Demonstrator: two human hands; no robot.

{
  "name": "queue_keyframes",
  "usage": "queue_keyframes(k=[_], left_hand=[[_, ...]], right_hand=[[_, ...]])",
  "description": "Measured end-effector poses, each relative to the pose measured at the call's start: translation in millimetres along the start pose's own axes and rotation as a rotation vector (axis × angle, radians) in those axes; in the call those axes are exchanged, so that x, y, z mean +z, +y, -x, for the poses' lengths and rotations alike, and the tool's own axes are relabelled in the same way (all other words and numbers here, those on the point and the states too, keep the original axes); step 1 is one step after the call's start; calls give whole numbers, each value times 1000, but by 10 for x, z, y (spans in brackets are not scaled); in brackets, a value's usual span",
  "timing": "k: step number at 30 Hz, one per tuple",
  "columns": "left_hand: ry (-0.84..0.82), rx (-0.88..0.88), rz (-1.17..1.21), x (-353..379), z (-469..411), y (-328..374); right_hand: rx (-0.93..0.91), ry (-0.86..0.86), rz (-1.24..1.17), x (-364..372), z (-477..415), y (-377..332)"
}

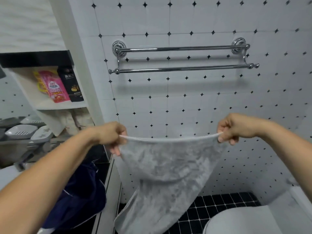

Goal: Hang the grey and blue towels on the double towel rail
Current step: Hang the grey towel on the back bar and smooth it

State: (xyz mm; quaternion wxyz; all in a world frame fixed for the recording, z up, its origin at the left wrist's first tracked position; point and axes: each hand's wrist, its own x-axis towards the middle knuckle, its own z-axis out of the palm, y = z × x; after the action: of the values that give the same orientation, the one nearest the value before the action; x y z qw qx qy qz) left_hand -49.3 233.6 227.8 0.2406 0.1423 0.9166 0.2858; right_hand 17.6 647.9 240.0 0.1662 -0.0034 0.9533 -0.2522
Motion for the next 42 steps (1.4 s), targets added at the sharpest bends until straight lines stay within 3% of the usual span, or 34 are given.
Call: queue_keyframes(k=[1,3,5,6,8,9,10,11,13,14,15,18,19,20,22,24,25,27,28,29,31,33,37,42], left_hand=[[113,44,111,-28,-52,9],[408,174,556,-210,-112,37],[399,318,953,-382,-135,53],[339,326,965,-397,-152,16],[170,203,512,-325,-127,-51],[115,154,291,-294,-111,-75],[140,142,224,-293,-114,-83],[216,179,292,-332,-118,-88],[398,277,683,-448,-101,-58],[407,324,817,-472,-104,-53],[402,333,802,-462,-108,-51],[305,187,198,-290,-118,-51],[314,178,128,-254,-124,-34],[375,200,133,-250,-149,-31],[559,278,387,-287,-178,-44],[607,324,508,-326,-168,-69],[579,305,426,-324,-177,-75],[540,256,138,-315,-193,-44],[591,253,76,-322,-187,2],[676,257,71,-337,-198,51],[809,280,327,-384,-185,126],[756,313,513,-413,-177,155],[647,261,326,-350,-227,277],[796,246,431,-369,-323,366]], right_hand=[[-59,89,-78,1,-18,-15],[-194,293,-472,-50,-49,-37],[-272,371,-741,-70,-104,-8],[-245,376,-659,-59,-126,12],[-116,244,-142,19,-156,35],[-89,211,-29,38,-160,17],[-105,226,-58,12,-148,-4],[-169,283,-204,-46,-143,-17],[-315,382,-679,-186,-102,-76],[-378,381,-814,-226,-113,-61],[-365,402,-757,-243,-119,-58],[-94,269,17,-138,-175,-47],[-58,256,76,-129,-170,-70],[-80,265,44,-171,-161,-91],[-211,349,-343,-299,-91,-122],[-311,372,-656,-381,-59,-76],[-288,374,-614,-383,-69,-52],[-140,268,-198,-295,-94,-68],[-105,252,-116,-272,-101,-83],[-120,264,-140,-295,-98,-92],[-237,347,-405,-415,-60,-98],[-300,371,-582,-525,-69,-36],[-137,313,-204,-458,-244,66],[-203,359,-386,-544,-322,189]])
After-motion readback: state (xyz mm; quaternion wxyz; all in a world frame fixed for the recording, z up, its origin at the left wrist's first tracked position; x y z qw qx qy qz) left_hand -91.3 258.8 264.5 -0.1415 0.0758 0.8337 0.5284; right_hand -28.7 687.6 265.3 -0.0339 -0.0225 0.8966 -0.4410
